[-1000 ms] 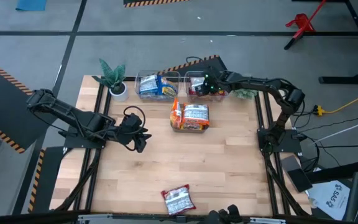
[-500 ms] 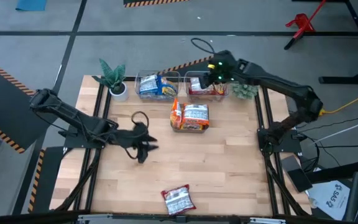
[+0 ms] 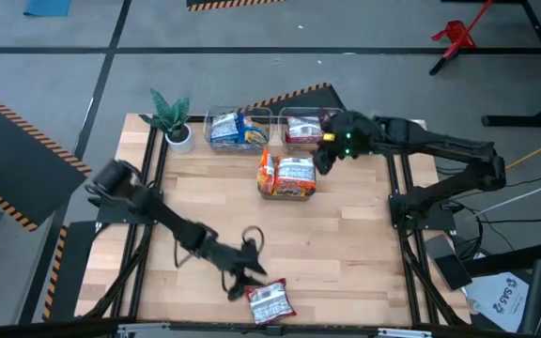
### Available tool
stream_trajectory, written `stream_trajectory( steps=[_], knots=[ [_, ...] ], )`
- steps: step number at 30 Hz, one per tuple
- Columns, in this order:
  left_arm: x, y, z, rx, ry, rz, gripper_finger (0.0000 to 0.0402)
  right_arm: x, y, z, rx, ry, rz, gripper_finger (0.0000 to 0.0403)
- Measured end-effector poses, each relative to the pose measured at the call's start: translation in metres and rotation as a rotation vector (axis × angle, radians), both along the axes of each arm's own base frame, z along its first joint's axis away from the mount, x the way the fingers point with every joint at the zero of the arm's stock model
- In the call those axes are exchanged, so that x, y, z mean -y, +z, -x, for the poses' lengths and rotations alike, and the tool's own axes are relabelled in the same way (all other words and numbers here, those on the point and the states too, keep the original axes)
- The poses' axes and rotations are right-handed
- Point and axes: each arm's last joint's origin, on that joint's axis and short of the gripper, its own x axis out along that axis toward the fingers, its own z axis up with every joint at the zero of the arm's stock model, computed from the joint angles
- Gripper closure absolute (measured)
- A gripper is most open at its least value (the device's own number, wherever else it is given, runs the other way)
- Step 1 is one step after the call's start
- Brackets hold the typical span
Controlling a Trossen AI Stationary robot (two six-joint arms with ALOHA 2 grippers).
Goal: Sort Maruchan noodles
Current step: Put the red noodle pack into the right transparent bin
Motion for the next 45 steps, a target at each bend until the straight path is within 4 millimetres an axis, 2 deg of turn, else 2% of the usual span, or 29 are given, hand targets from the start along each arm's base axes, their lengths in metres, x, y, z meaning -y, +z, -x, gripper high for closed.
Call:
stream_trajectory(
  steps=[4, 8, 11, 14, 19, 23, 29, 35, 40, 45],
  knots=[
    [0.033, -0.01, -0.018, -0.018, -0.06, -0.037, 0.0238, -0.014, -0.001, -0.002, -0.015, 0.037, 0.015, 0.0231],
    [0.045, -0.022, -0.029, -0.046, -0.074, -0.057, 0.0238, -0.023, -0.001, -0.003, -0.023, 0.054, 0.034, 0.0231],
    [0.044, -0.027, -0.031, -0.081, -0.075, -0.088, 0.0238, -0.026, -0.002, -0.003, -0.032, 0.063, 0.039, 0.0231],
    [0.041, -0.038, -0.025, -0.183, -0.095, -0.182, 0.0238, -0.027, -0.002, -0.003, -0.035, 0.067, 0.039, 0.0231],
    [0.038, -0.041, -0.022, -0.23, -0.095, -0.262, 0.0238, -0.027, -0.003, -0.002, -0.043, 0.064, 0.036, 0.0231],
    [0.026, -0.045, -0.023, -0.3, -0.06, -0.304, 0.0238, -0.033, -0.008, 0.003, -0.107, 0.051, -0.062, 0.0231],
    [0.004, -0.048, -0.031, -0.369, 0.001, -0.262, 0.0238, -0.074, -0.026, 0.009, -0.175, 0.047, -0.165, 0.0231],
    [-0.015, -0.048, -0.039, -0.417, 0.058, -0.194, 0.0238, -0.134, -0.061, 0.015, -0.171, 0.062, -0.309, 0.0231],
    [-0.036, -0.05, -0.044, -0.45, 0.094, -0.139, 0.0238, -0.178, -0.103, 0.022, -0.044, 0.032, -0.457, 0.0231],
    [-0.049, -0.05, -0.048, -0.464, 0.105, -0.101, 0.0239, -0.203, -0.138, 0.027, 0.264, 0.016, -0.608, 0.0223]
  ],
)
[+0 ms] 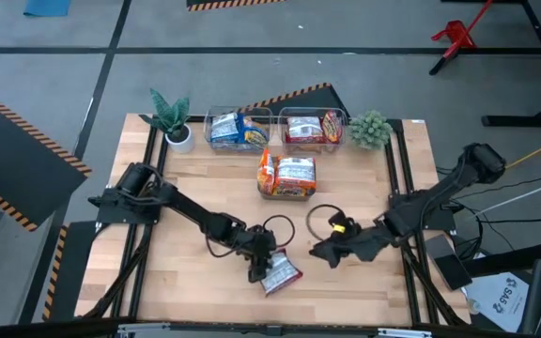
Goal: Sort Maruchan noodles
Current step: Put the red noodle pack into the right transparent bin
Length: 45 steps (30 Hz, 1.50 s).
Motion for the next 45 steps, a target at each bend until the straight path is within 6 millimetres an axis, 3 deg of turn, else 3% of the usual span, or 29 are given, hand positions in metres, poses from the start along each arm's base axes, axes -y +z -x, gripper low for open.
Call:
stream_trajectory(
  steps=[3, 8, 20, 28, 40, 45],
  knots=[
    [-0.004, 0.0, -0.002, 0.007, 0.008, 0.016, 0.0239, -0.003, -0.019, 0.007, 0.071, -0.067, -0.065, 0.0208],
    [-0.008, 0.0, -0.004, 0.006, 0.035, 0.032, 0.0239, -0.012, -0.047, 0.014, 0.009, -0.104, -0.063, 0.0173],
    [-0.015, -0.001, -0.007, 0.023, 0.091, 0.035, 0.0239, -0.033, -0.09, -0.013, -0.018, -0.108, -0.107, 0.0123],
    [-0.016, 0.0, -0.009, 0.044, 0.121, 0.029, 0.0239, -0.028, -0.114, -0.029, -0.03, -0.143, -0.119, 0.012],
    [-0.017, 0.002, -0.012, 0.094, 0.156, 0.025, 0.0239, -0.028, -0.128, -0.056, -0.041, -0.076, -0.15, 0.0121],
    [-0.017, 0.004, -0.015, 0.121, 0.159, 0.044, 0.0239, -0.026, -0.127, -0.063, -0.073, -0.063, -0.151, 0.016]
  ],
)
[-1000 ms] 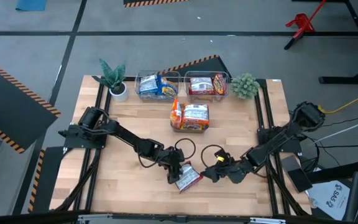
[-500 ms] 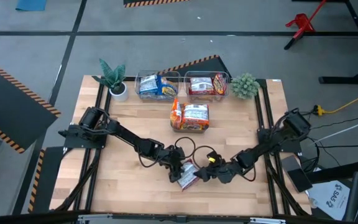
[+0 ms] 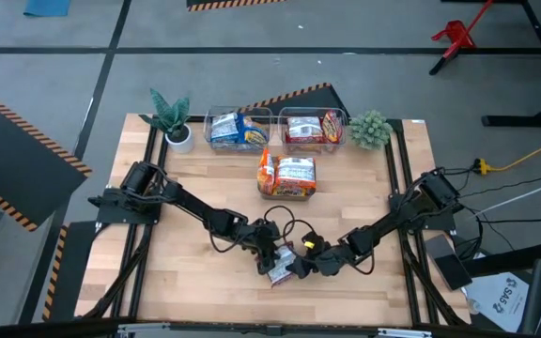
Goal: Sort Maruchan noodles
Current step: Put the red noodle pack into the right transparent bin
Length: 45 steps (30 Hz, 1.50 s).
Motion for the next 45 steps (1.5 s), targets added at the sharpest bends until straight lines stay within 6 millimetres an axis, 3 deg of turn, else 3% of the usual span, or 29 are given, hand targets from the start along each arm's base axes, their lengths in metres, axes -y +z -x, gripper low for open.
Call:
stream_trajectory(
  steps=[6, 12, 20, 24, 28, 33, 38, 45],
  knots=[
    [-0.003, 0.01, -0.001, -0.003, -0.013, 0.09, 0.0239, -0.003, 0.002, -0.004, -0.028, 0.01, 0.008, 0.0266],
    [-0.013, 0.042, 0.007, 0.018, 0.02, 0.088, 0.0239, -0.003, 0.002, -0.005, -0.031, 0.001, 0.018, 0.0343],
    [-0.025, 0.111, 0.04, 0.063, 0.044, 0.084, 0.0239, -0.006, 0.011, -0.007, 0.009, 0.031, -0.031, 0.0369],
    [-0.033, 0.153, 0.065, 0.15, 0.115, 0.068, 0.0239, -0.006, 0.036, -0.012, 0.086, 0.051, -0.062, 0.038],
    [-0.042, 0.188, 0.092, 0.259, 0.191, 0.038, 0.0239, 0.006, 0.068, -0.016, 0.176, 0.075, -0.055, 0.0385],
    [-0.051, 0.22, 0.121, 0.373, 0.261, 0.022, 0.0239, 0.048, 0.117, -0.018, 0.305, 0.03, 0.025, 0.0384],
    [-0.059, 0.239, 0.142, 0.454, 0.301, -0.001, 0.0239, 0.12, 0.155, -0.007, 0.315, -0.071, 0.178, 0.0383],
    [-0.061, 0.24, 0.15, 0.43, 0.305, -0.025, 0.0239, 0.232, 0.173, 0.031, 0.167, -0.262, 0.343, 0.0382]
  ],
)
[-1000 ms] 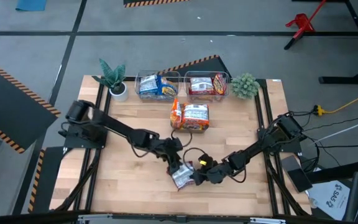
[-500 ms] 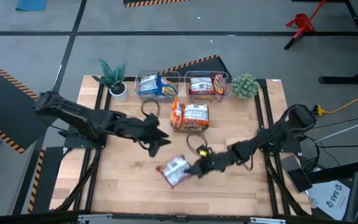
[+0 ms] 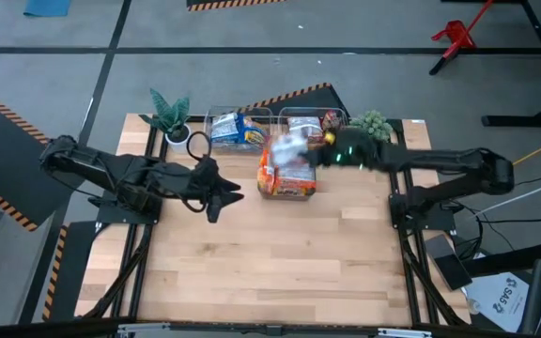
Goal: Sort Maruchan noodles
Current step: Put the red noodle pack into the right transparent bin
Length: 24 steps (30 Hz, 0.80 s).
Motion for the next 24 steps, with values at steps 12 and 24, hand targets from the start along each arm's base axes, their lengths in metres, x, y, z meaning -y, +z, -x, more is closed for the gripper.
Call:
stream_trajectory(
  steps=[12, 24],
  knots=[
    [-0.002, -0.004, 0.002, -0.053, 0.015, -0.038, 0.0239, 0.112, -0.031, 0.042, -0.163, -0.162, -0.006, 0.0382],
    [-0.004, -0.005, 0.002, -0.054, 0.054, -0.064, 0.0239, 0.152, -0.074, 0.02, -0.179, -0.192, -0.036, 0.0381]
  ],
)
